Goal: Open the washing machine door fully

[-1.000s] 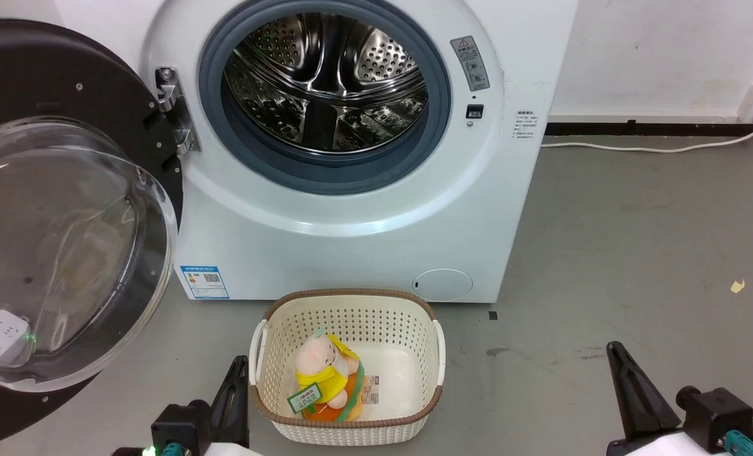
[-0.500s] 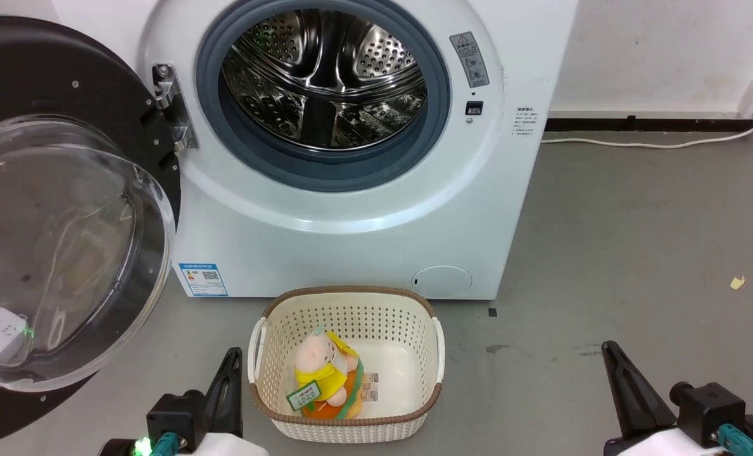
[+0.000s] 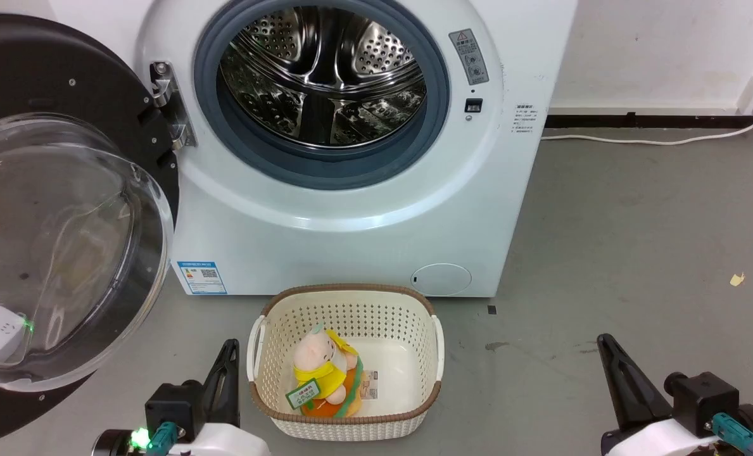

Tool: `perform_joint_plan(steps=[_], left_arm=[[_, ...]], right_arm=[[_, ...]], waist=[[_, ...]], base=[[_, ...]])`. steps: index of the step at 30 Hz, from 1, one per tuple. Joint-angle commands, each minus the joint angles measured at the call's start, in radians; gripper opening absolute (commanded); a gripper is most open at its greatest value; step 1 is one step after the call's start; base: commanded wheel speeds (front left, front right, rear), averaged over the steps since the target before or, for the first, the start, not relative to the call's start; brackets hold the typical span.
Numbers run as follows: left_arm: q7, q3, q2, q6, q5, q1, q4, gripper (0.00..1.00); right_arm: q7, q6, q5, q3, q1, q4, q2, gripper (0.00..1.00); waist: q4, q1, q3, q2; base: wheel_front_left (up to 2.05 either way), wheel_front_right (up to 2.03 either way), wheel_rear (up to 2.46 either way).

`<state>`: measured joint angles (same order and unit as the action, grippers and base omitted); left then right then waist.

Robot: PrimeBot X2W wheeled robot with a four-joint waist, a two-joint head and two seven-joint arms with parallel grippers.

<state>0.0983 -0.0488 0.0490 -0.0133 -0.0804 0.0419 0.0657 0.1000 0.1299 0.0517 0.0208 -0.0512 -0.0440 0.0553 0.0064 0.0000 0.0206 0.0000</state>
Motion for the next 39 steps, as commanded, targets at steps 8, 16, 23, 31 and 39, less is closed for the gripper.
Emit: perform_joint_plan(steps=[8,16,23,31,39], left_arm=[[-0.017,0.012,0.001,0.006,0.021,-0.015,-0.017,0.00],[-0.033,0.019,0.001,0.007,0.033,-0.020,-0.026,0.00],[-0.047,0.026,0.001,0.009,0.043,-0.025,-0.035,0.00],[-0.068,0.035,0.001,0.011,0.058,-0.032,-0.047,0.00],[-0.084,0.042,0.001,0.012,0.070,-0.037,-0.057,0.00]], right_arm=[[-0.018,0.001,-0.014,-0.005,0.020,0.014,-0.003,0.00],[-0.035,0.001,-0.022,-0.008,0.026,0.020,-0.004,0.00],[-0.049,0.001,-0.028,-0.011,0.032,0.026,-0.004,0.00],[-0.069,0.001,-0.038,-0.015,0.040,0.033,-0.004,0.00],[-0.086,0.001,-0.045,-0.018,0.046,0.039,-0.005,0.00]], waist=[[-0.001,0.0000,-0.003,0.0000],[-0.002,0.0000,-0.007,0.0000],[-0.003,0.0000,-0.010,0.0000],[-0.004,0.0000,-0.014,0.0000],[-0.005,0.0000,-0.018,0.0000]], base=[[0.00,0.00,0.00],[0.00,0.00,0.00],[0.00,0.00,0.00],[0.00,0.00,0.00],[0.00,0.00,0.00]])
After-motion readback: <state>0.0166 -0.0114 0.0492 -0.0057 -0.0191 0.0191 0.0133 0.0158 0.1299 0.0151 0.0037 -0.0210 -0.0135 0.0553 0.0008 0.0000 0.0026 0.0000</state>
